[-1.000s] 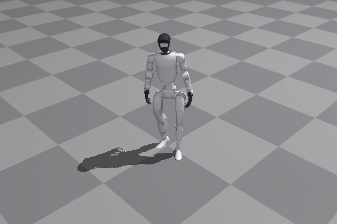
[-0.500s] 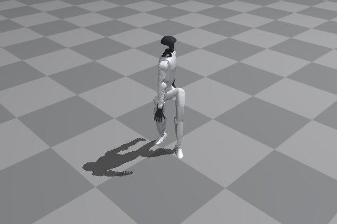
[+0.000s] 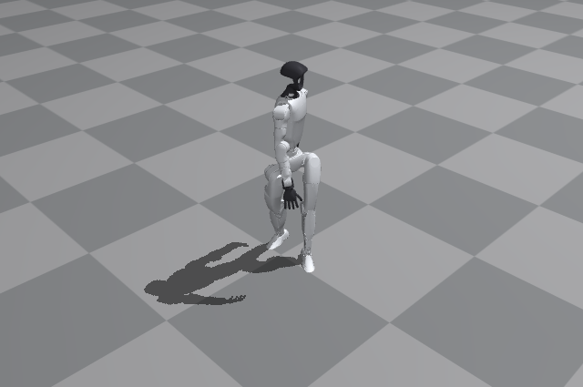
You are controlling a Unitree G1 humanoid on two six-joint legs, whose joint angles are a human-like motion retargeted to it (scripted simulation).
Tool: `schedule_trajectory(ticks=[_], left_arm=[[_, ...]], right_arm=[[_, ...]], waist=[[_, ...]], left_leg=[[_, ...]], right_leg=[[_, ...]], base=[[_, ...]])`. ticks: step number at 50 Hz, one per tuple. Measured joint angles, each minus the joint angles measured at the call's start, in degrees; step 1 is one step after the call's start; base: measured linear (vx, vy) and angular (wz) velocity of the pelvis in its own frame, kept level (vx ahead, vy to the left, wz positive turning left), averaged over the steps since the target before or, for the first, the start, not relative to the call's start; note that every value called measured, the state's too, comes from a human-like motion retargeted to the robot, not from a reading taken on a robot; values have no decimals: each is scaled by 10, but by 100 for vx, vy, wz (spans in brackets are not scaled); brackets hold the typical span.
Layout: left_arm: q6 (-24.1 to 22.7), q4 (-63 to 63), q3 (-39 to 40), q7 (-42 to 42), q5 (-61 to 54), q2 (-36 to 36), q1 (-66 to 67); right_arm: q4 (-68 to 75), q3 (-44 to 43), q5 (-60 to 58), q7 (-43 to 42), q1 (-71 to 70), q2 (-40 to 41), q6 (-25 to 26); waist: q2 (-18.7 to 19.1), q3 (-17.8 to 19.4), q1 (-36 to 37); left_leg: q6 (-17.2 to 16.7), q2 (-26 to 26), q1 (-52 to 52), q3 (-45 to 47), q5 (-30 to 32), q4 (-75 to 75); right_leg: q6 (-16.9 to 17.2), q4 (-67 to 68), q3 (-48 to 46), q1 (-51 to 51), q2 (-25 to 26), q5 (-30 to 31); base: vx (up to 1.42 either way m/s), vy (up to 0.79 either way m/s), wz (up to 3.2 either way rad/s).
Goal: In place motions
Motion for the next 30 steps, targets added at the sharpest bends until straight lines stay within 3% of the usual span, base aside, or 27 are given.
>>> schedule_trajectory(ticks=[13, 18, 25, 30], left_arm=[[4, 2, -15, -7, 1, 37, -35], [4, 11, -31, -17, 16, 24, -31], [7, -11, -27, -47, 34, 11, -38], [-2, -50, -35, -43, 28, 25, -45]], right_arm=[[129, 11, -11, 11, 36, 24, 15], [138, -4, -14, 6, 28, 12, 26], [128, -7, 67, -7, -13, 8, 27], [127, -16, 84, -10, -13, 11, 11]], waist=[[-4, -49, -114], [28, -69, -203], [84, -79, -343], [96, -71, -378]], left_leg=[[40, 76, 45, 178, -90, 24], [44, 111, 78, 239, -118, 26], [47, 153, 109, 329, -143, 19], [43, 164, 132, 393, -153, 12]], right_leg=[[-26, 4, 173, -37, -24, 38], [-38, 2, 275, -55, -15, 57], [-53, 3, 417, -107, 7, 89], [-60, 5, 501, -141, 17, 111]], base=[[22, -15, -156], [17, -24, -187], [-7, -18, -179], [-8, -16, -151]])
